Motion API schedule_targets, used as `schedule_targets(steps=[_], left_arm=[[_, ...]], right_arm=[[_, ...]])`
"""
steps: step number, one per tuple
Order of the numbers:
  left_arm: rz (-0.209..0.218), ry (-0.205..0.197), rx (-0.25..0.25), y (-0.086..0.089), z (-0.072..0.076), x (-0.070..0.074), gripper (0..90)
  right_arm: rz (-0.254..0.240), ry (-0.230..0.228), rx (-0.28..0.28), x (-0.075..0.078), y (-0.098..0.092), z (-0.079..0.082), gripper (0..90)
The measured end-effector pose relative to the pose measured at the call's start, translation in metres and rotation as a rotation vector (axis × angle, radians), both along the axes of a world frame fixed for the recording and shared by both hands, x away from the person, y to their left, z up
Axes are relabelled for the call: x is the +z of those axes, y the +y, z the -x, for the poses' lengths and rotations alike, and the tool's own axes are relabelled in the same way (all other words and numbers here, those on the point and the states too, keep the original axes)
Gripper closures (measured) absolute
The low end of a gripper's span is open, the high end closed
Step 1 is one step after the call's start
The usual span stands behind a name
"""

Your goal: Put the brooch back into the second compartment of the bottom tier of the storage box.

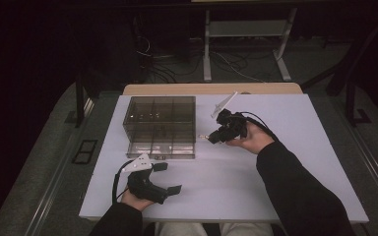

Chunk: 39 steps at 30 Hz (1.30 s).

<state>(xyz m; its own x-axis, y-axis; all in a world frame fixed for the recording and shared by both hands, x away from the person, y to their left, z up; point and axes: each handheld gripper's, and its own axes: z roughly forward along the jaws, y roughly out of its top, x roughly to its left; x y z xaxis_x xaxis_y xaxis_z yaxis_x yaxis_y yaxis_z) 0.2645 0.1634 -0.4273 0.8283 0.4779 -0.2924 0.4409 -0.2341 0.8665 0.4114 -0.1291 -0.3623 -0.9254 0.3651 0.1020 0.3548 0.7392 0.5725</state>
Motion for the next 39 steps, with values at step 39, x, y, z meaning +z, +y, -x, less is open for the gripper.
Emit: schedule_targets(steps=[39], left_arm=[[0.000,-0.003,-0.004,0.001,0.000,0.000,0.0]], right_arm=[[-0.012,-0.006,0.094,0.011,0.062,-0.005,78.8]])
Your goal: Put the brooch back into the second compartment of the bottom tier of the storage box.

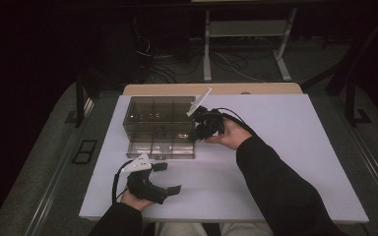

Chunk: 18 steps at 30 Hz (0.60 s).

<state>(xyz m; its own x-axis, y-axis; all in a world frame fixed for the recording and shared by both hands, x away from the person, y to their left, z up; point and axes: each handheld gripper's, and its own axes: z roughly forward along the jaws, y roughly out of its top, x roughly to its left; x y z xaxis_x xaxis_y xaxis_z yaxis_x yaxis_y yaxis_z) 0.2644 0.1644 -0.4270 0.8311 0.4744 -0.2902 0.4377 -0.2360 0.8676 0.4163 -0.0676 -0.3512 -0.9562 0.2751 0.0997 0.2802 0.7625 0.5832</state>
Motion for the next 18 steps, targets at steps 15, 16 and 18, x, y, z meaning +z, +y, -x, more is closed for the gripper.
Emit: schedule_targets(steps=[15,16,18], left_arm=[[-0.003,0.000,0.004,0.001,0.000,0.000,0.0],[-0.002,0.000,0.004,0.001,-0.001,0.000,0.0],[-0.001,0.000,0.005,0.002,-0.001,0.000,0.0]], right_arm=[[0.000,-0.007,0.020,0.001,0.025,-0.001,78.8],[-0.002,-0.007,0.023,0.001,0.026,-0.001,78.8],[-0.001,-0.009,0.021,0.001,0.028,-0.001,78.8]])
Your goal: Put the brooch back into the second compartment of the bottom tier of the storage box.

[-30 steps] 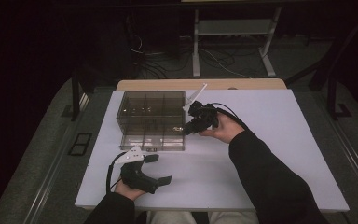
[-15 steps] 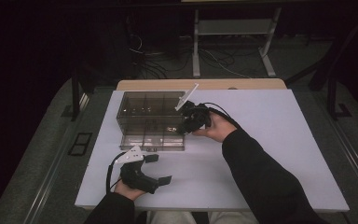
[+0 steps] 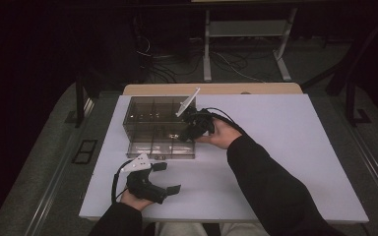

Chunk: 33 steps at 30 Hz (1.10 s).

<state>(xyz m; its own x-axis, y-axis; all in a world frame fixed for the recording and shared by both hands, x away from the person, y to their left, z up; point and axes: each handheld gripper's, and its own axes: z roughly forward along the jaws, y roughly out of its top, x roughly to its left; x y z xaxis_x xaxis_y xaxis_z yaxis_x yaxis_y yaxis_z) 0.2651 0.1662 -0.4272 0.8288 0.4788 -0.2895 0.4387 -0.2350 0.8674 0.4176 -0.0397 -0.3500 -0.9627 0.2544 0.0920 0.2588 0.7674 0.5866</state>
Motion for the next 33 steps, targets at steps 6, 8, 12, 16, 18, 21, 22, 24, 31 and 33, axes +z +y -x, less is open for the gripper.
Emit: schedule_targets(steps=[6,8,12,16,18,21,22,24,31,33], left_arm=[[0.004,0.000,0.003,0.000,0.000,0.000,0.0],[0.004,0.001,0.003,0.000,0.000,0.000,0.0],[0.010,0.002,0.005,0.000,0.000,0.000,0.0],[0.008,0.001,0.003,0.001,0.000,0.000,0.0],[0.007,0.001,0.002,0.001,0.000,0.000,0.0],[0.009,0.001,0.002,0.001,0.000,0.000,0.0],[0.010,0.001,0.002,0.001,0.000,0.000,0.0],[0.011,0.001,0.003,0.001,0.000,0.000,0.0],[0.012,-0.002,0.001,0.001,0.000,0.001,0.0],[0.015,0.001,0.004,0.002,0.000,0.001,0.0]], right_arm=[[0.002,-0.002,0.009,0.000,0.010,-0.001,78.8],[0.001,0.000,0.011,-0.001,0.016,-0.001,78.8],[0.005,-0.007,0.012,-0.002,0.022,-0.002,78.8],[0.005,-0.005,0.009,-0.004,0.028,-0.002,78.8],[0.007,-0.005,0.012,-0.005,0.032,-0.003,78.8],[0.010,-0.004,0.013,-0.008,0.037,-0.003,78.8],[0.009,-0.006,0.015,-0.008,0.038,-0.004,78.8],[0.008,-0.002,0.012,-0.011,0.042,-0.004,78.8],[0.009,0.005,0.009,-0.021,0.050,-0.007,78.7],[0.011,0.004,0.010,-0.025,0.052,-0.007,78.8]])
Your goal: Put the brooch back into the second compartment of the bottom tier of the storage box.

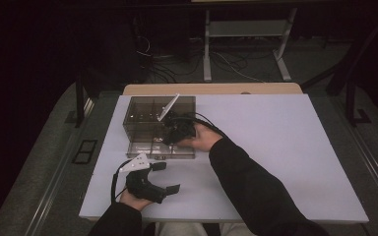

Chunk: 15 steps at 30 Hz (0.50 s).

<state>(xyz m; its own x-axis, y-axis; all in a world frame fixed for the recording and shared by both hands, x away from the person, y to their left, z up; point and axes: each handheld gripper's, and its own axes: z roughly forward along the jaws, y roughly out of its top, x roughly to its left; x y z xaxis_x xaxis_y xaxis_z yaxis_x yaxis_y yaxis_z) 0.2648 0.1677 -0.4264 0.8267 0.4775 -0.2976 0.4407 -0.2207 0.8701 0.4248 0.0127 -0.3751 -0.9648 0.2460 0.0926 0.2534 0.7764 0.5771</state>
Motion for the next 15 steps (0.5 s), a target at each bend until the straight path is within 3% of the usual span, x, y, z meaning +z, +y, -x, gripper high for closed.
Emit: schedule_targets(steps=[15], left_arm=[[-0.001,-0.003,-0.002,0.000,0.000,0.000,0.0]], right_arm=[[0.012,0.018,-0.024,-0.017,0.010,-0.005,78.8]])
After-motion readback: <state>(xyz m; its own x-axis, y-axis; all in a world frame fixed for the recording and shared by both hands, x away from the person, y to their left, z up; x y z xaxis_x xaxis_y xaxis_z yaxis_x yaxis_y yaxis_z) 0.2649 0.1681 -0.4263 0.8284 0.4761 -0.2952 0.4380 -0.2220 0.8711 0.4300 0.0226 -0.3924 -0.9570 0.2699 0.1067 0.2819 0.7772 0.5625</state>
